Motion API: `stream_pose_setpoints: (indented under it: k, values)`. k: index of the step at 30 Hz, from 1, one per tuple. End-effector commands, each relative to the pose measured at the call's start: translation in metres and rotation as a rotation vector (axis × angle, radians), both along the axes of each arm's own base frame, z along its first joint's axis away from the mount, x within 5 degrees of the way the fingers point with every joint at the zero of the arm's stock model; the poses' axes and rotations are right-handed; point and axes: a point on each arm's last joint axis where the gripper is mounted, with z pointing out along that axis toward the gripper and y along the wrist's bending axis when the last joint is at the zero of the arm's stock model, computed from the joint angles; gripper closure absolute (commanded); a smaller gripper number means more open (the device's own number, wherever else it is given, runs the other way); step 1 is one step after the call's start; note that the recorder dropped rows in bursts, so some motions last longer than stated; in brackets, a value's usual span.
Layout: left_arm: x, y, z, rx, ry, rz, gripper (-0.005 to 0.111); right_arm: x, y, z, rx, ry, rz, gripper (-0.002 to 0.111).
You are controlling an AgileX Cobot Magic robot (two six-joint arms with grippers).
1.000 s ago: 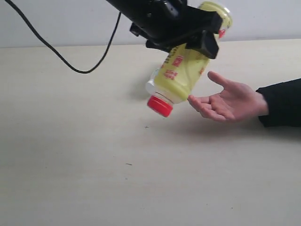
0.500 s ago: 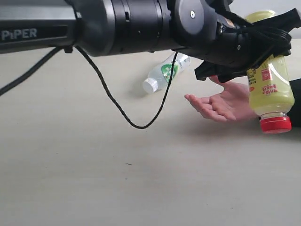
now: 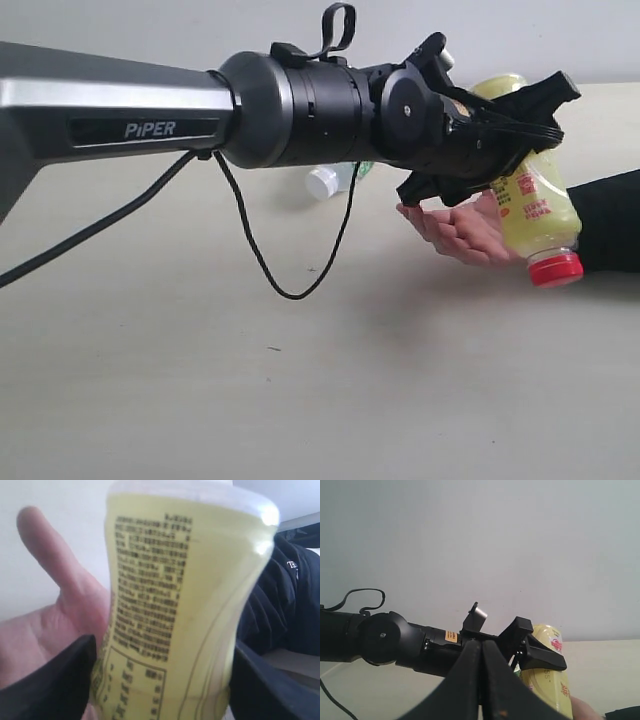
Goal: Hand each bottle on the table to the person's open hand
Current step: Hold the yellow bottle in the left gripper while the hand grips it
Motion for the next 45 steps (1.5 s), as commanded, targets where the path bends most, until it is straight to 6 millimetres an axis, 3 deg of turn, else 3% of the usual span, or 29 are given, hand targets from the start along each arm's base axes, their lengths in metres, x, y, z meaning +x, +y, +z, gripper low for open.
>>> stream_pose_setpoints:
  k: [1, 20, 29, 37, 45]
  values:
    - [0.005, 0.003, 0.002, 0.007, -0.028, 0.008, 0.107, 0.000, 0.000, -0.001, -0.009, -0.010, -0.007, 0.108]
    - [0.009, 0.015, -0.006, 0.149, -0.013, -0.013, 0.107, 0.000, 0.000, -0.001, -0.009, -0.010, -0.007, 0.108]
    - [0.010, 0.015, -0.010, 0.147, -0.009, -0.009, 0.107, 0.000, 0.000, -0.001, -0.009, -0.010, -0.007, 0.108]
    - [0.004, 0.010, -0.026, 0.175, 0.056, -0.025, 0.107, 0.000, 0.000, -0.001, -0.009, -0.010, -0.007, 0.108]
    - [0.000, 0.006, -0.026, 0.168, 0.059, -0.030, 0.107, 0.000, 0.000, -0.001, -0.009, -0.010, -0.007, 0.108]
